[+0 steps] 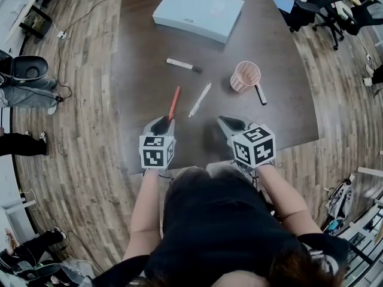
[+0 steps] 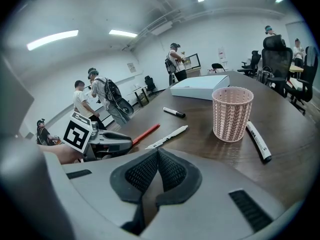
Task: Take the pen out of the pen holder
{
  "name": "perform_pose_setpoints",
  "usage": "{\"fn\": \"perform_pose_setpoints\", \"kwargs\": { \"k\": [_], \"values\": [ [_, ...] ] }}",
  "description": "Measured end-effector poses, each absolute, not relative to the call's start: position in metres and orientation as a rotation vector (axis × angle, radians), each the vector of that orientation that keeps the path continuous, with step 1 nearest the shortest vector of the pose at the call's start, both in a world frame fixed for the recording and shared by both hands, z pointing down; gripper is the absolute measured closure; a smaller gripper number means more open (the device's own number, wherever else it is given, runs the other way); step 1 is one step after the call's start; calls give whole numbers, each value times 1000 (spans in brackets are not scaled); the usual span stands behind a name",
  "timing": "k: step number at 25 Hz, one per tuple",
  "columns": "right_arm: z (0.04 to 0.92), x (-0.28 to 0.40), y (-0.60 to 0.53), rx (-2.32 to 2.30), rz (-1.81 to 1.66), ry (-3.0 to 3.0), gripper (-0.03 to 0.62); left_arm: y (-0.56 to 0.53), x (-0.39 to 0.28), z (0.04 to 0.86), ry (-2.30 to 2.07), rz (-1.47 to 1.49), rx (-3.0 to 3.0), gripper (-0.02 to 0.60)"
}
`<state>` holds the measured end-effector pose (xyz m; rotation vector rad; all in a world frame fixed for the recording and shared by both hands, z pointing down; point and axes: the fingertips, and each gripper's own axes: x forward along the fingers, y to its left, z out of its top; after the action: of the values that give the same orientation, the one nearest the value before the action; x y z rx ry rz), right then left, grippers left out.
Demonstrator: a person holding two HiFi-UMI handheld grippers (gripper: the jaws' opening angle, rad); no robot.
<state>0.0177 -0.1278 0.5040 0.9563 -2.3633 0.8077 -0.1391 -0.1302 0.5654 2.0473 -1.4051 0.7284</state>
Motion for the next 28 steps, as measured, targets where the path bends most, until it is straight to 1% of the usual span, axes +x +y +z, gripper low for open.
{"fn": "perform_pose_setpoints", "kwargs": {
  "k": [4,14,28],
  "values": [
    [503,19,-129,966,804,-2363,576,-132,-137,555,-1410,701,2071,479],
    [494,20,-130,990,786,-2373,576,-134,-139,501,-1467,554,2128,517],
    [478,26,-134,1041,753,-2396,576,-130,-127,438,-1470,384,2202,538]
  ]
}}
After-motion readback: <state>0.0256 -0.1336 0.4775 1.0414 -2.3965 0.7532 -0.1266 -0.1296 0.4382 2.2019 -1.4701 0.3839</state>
